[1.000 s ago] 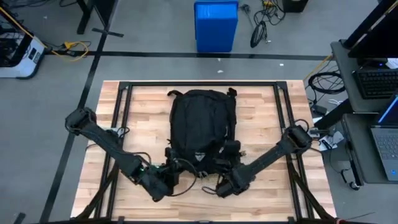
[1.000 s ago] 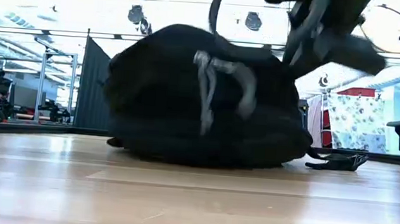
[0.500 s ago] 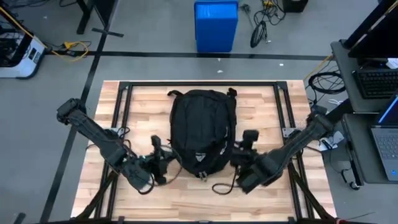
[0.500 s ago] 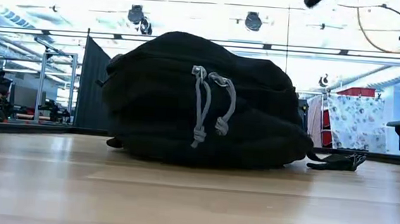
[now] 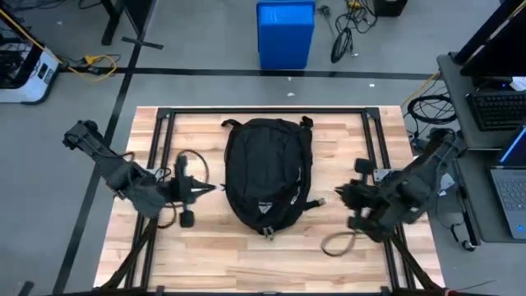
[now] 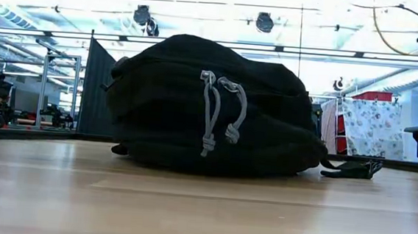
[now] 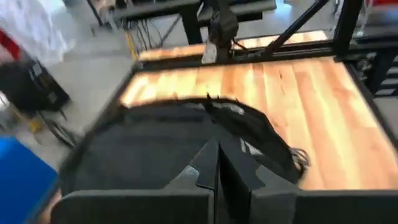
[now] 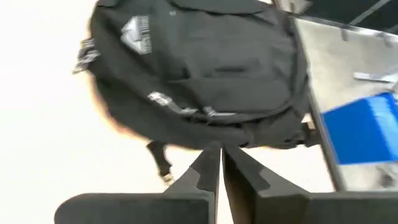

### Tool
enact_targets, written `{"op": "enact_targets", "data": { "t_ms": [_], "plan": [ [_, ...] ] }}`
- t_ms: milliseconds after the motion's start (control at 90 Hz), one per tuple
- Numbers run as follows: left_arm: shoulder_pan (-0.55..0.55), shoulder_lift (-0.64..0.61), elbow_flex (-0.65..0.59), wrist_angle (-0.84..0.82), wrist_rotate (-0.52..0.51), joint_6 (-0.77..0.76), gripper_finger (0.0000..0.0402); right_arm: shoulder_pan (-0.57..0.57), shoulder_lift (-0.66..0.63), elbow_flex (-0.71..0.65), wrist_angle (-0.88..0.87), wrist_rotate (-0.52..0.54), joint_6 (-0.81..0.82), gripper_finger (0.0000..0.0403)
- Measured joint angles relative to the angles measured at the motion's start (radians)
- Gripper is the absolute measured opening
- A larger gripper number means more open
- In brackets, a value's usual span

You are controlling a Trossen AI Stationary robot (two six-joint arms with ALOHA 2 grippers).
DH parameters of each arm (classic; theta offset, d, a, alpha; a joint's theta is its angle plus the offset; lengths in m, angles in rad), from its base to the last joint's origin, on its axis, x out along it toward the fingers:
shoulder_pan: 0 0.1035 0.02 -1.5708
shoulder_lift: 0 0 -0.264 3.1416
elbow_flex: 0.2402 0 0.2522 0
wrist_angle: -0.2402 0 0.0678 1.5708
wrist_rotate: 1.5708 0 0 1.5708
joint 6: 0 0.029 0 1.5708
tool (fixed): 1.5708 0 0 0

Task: Unpack backpack
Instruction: Return to Home Position

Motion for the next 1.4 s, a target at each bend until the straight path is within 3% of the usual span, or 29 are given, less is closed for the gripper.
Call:
{"op": "enact_targets", "data": {
  "t_ms": [122, 356, 567, 789, 900, 1111, 1400],
  "plan": [
    [-0.042, -0.026, -0.080, -0.023, -0.035, -0.169, 0.0000, 0.111, -0.069, -0.126, 0.010, 0.023, 0.142, 0.0000],
    [-0.070, -0.018, -0.333, 0.233, -0.078, -0.180, 0.0000, 0.251, -0.163, -0.447, 0.210, 0.122, 0.332, 0.0000],
    [-0.069, -0.018, -0.512, 0.532, -0.078, -0.168, 0.0000, 0.285, -0.219, -0.734, 0.458, 0.235, 0.442, 0.0000],
    [-0.060, -0.018, -0.609, 0.782, -0.079, -0.034, 0.0000, 0.272, -0.285, -0.942, 0.696, 0.353, 0.412, 0.0000],
    [-0.050, -0.018, -0.657, 0.904, -0.079, 0.027, 0.0000, 0.256, -0.328, -1.016, 0.834, 0.358, 0.333, 0.0000],
    [-0.005, -0.018, -0.728, 1.064, -0.005, 0.100, 0.0000, 0.178, -0.419, -1.144, 1.205, 0.330, 0.011, 0.0000],
    [0.072, -0.018, -0.755, 1.154, 0.127, 0.171, 0.0000, -0.093, -0.542, -1.241, 1.564, 0.010, -0.435, 0.0000]
  ]
}}
